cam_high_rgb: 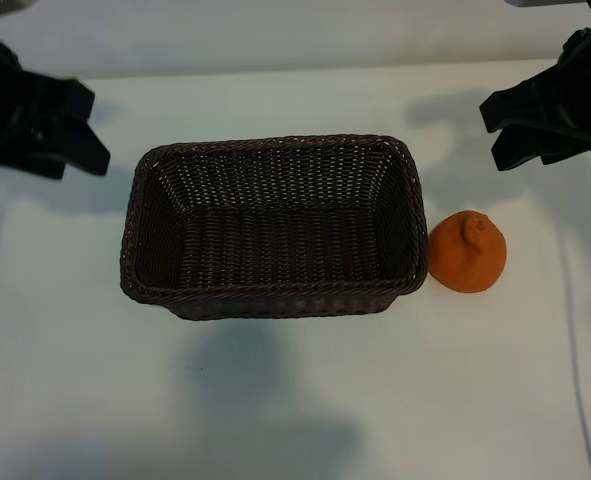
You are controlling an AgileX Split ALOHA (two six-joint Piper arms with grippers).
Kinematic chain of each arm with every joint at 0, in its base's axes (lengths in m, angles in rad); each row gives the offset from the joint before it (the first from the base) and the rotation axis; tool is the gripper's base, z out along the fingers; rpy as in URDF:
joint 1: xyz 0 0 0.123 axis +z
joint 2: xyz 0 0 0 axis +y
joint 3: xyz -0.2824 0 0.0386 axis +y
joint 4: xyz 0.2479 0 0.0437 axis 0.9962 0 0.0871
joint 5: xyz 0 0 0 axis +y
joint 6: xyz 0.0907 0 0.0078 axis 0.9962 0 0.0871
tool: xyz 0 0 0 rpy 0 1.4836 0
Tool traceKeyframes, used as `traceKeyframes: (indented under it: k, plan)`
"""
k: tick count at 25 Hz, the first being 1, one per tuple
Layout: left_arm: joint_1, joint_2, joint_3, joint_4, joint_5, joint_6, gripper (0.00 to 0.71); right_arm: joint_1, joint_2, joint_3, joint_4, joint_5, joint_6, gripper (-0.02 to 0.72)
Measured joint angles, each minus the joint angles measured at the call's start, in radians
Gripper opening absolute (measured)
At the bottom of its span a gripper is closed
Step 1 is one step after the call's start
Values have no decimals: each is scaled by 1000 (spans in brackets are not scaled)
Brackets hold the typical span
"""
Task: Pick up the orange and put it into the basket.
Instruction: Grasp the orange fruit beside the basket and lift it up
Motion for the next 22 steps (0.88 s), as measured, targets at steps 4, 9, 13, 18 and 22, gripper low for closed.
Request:
traceKeyframes:
  k: [4, 9, 13, 18, 22]
  plan:
    - [0, -15, 100, -63, 0, 23, 502, 0, 0, 0, 0, 2, 0, 421]
    - [-1, -17, 183, -139, -1, 92, 502, 0, 0, 0, 0, 2, 0, 421]
    - [-1, -34, 186, -153, -8, 116, 502, 0, 0, 0, 0, 2, 0, 421]
    - [-1, -39, 187, -173, -9, 126, 502, 0, 0, 0, 0, 1, 0, 421]
    - [-1, -39, 187, -184, -11, 130, 502, 0, 0, 0, 0, -12, 0, 421]
